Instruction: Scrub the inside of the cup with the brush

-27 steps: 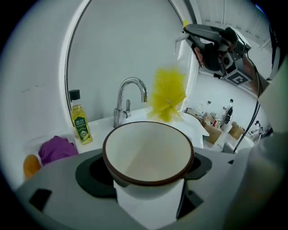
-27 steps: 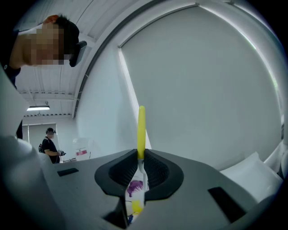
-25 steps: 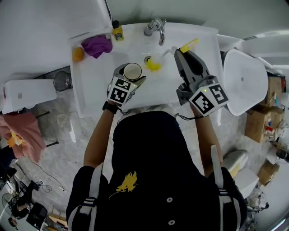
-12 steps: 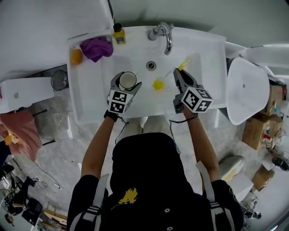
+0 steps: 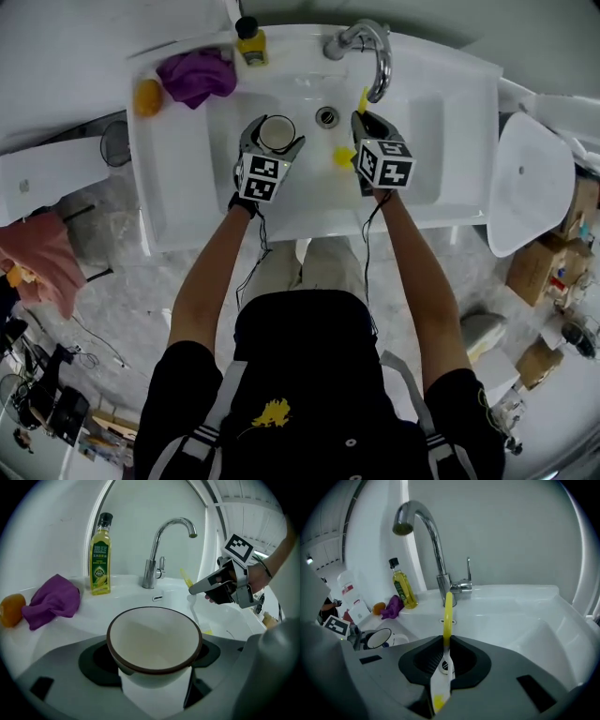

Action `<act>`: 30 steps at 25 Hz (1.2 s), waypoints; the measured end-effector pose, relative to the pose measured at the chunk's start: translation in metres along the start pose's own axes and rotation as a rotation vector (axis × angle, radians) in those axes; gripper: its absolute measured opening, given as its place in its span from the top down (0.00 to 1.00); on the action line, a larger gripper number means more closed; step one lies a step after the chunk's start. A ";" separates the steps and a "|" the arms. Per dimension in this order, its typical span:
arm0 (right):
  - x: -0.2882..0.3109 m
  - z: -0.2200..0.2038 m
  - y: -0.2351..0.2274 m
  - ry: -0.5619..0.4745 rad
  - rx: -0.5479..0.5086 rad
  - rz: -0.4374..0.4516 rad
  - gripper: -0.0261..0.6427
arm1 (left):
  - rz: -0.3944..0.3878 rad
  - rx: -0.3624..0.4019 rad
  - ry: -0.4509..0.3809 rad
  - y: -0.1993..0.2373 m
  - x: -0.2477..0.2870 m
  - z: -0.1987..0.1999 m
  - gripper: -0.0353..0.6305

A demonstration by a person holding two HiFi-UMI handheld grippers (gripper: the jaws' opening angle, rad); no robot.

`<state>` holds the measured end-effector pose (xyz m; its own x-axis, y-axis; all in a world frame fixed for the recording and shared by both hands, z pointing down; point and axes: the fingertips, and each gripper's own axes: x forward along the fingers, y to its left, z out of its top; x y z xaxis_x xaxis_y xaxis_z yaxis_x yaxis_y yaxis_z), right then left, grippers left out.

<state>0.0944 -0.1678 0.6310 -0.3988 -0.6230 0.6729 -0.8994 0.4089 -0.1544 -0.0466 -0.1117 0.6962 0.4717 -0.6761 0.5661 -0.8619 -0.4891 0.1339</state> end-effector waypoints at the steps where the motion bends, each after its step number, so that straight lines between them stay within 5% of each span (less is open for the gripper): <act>1: 0.010 -0.003 0.000 0.009 -0.002 0.002 0.86 | 0.006 -0.006 0.000 0.002 0.007 -0.006 0.31; 17: 0.072 -0.053 -0.028 0.098 -0.101 -0.070 0.86 | 0.041 -0.029 0.020 -0.003 0.061 -0.050 0.31; 22: 0.075 -0.056 -0.027 0.082 -0.105 -0.059 0.86 | 0.059 0.026 0.010 -0.004 0.065 -0.049 0.31; 30: 0.051 -0.075 -0.026 0.139 -0.070 -0.012 0.80 | 0.012 0.025 0.122 -0.013 0.058 -0.066 0.31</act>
<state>0.1108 -0.1604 0.7240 -0.3547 -0.5321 0.7688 -0.8875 0.4503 -0.0978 -0.0203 -0.1079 0.7808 0.4339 -0.6109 0.6622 -0.8617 -0.4959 0.1071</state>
